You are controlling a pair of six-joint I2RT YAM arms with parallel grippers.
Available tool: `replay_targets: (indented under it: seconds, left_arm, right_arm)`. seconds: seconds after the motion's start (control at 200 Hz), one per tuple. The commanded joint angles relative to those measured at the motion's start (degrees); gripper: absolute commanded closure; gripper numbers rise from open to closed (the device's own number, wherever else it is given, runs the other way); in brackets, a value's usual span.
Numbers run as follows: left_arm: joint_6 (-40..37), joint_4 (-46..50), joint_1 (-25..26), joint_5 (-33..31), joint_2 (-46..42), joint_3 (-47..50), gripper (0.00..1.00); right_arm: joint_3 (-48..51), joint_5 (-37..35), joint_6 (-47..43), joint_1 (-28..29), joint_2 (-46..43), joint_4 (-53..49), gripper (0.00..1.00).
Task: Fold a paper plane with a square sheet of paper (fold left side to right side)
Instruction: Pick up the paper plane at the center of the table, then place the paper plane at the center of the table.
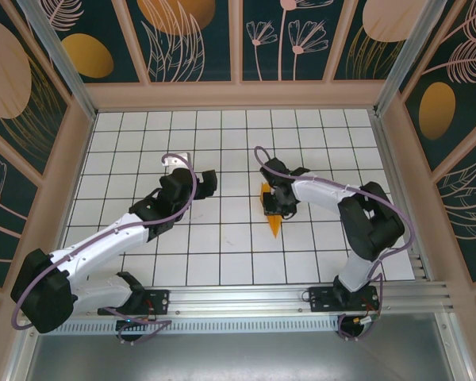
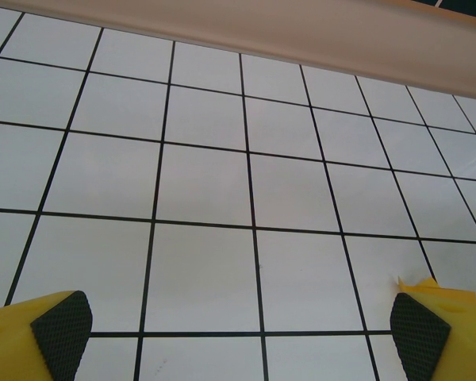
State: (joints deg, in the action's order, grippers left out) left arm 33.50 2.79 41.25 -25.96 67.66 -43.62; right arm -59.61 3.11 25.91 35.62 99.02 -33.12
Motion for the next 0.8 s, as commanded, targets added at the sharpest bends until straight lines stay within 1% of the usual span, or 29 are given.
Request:
replay_targets:
  seconds: [0.0,0.195,0.355,0.606,0.796]
  left_arm:
    - [-0.1,-1.0,0.2,-0.1,-0.6,-1.0,0.01]
    - [-0.4,-1.0,0.1,-0.5,-2.2,-0.3,0.02]
    - [-1.1,-1.2,0.2,-1.3,-4.6,0.8,0.01]
    - [-3.5,-0.7,0.2,-1.2,-7.7,2.2,0.02]
    - [-4.5,-0.2,0.1,-1.4,-8.8,2.7,0.02]
  right_arm:
    - [0.1,0.7,1.2,0.7,2.0,-0.2,0.77]
    - [-2.6,-0.8,2.6,1.7,3.1,-2.5,0.83]
    - [-9.7,-1.9,5.5,2.4,4.6,-6.4,0.86]
    - [-26.1,-1.1,6.5,2.4,14.8,-12.6,0.88]
    - [-37.9,-2.4,6.6,3.1,23.3,-17.2,0.88]
